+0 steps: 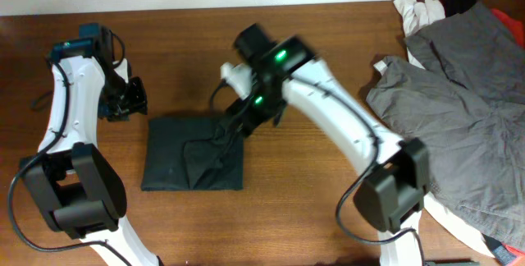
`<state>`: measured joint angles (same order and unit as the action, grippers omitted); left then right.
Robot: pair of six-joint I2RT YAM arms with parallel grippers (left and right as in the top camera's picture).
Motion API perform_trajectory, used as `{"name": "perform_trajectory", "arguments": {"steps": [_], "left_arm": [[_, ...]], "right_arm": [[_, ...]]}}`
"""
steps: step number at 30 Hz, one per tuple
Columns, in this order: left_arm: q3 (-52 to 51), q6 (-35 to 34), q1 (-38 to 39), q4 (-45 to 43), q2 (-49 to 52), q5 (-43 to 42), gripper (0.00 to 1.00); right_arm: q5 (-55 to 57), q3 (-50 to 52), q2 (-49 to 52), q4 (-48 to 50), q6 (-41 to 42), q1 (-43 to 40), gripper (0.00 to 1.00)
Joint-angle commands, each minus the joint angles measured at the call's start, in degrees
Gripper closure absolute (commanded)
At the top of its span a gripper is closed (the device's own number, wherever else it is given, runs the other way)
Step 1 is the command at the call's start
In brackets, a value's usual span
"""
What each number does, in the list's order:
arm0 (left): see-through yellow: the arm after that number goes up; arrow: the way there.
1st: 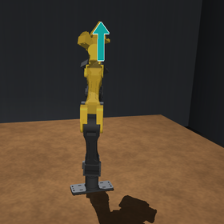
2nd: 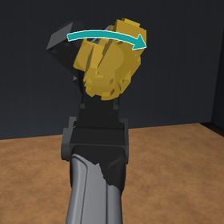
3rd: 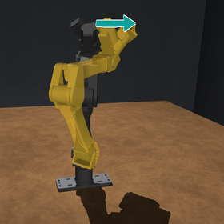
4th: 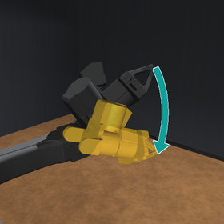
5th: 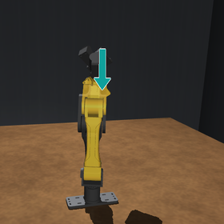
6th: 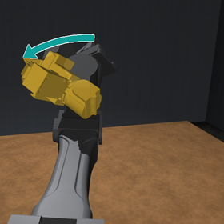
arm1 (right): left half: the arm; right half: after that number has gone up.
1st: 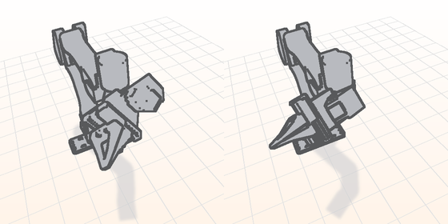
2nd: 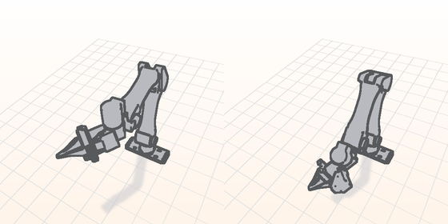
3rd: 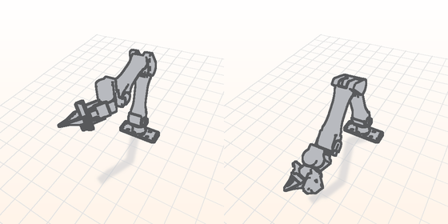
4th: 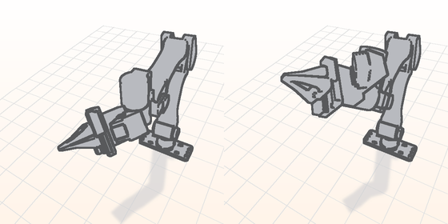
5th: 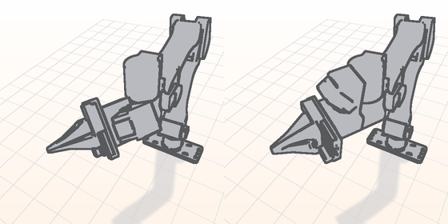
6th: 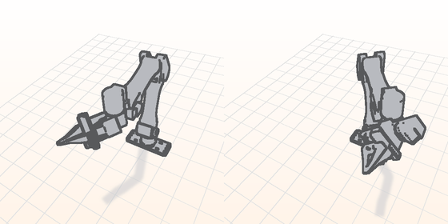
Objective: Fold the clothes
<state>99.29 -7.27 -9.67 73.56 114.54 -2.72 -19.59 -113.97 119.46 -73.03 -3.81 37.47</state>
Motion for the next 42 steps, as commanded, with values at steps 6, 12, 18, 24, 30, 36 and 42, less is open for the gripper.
{"name": "perform_trajectory", "arguments": {"steps": [6, 12, 18, 24, 30, 36, 42], "left_arm": [[-10.3, 0.9, 0.1, -6.4, -1.0, 0.0, 0.56], [-14.0, 0.9, 0.1, -8.4, -1.0, -0.1, 0.56], [-14.2, 0.9, 0.1, -8.5, -1.0, -2.2, 0.55], [-14.2, 0.9, 0.1, -8.5, -1.0, -2.2, 0.55], [-14.2, 0.9, 0.1, -8.5, -1.0, -2.2, 0.54], [-14.2, 0.9, 0.1, -8.5, -1.0, -2.2, 0.54], [-14.2, 0.9, 0.1, -8.5, -1.0, -2.2, 0.54]], "right_arm": [[6.8, 9.3, 0.3, 15.5, 2.8, 12.9, 0.21], [9.7, 12.6, 1.3, 25.1, 7.8, 17.6, 0.22], [12.7, 12.6, 4.4, 26.5, 9.3, 18.0, 0.28], [14.6, 12.6, 7.3, 27.1, 12.2, 18.0, 0.43], [14.8, 12.6, 8.2, 24.2, 16.1, 18.0, 0.93], [15.4, 12.6, 7.6, 6.4, 24.5, 18.0, 0.91], [16.9, 12.6, 7.6, 5.6, 27.3, 18.0, 0.74]]}}
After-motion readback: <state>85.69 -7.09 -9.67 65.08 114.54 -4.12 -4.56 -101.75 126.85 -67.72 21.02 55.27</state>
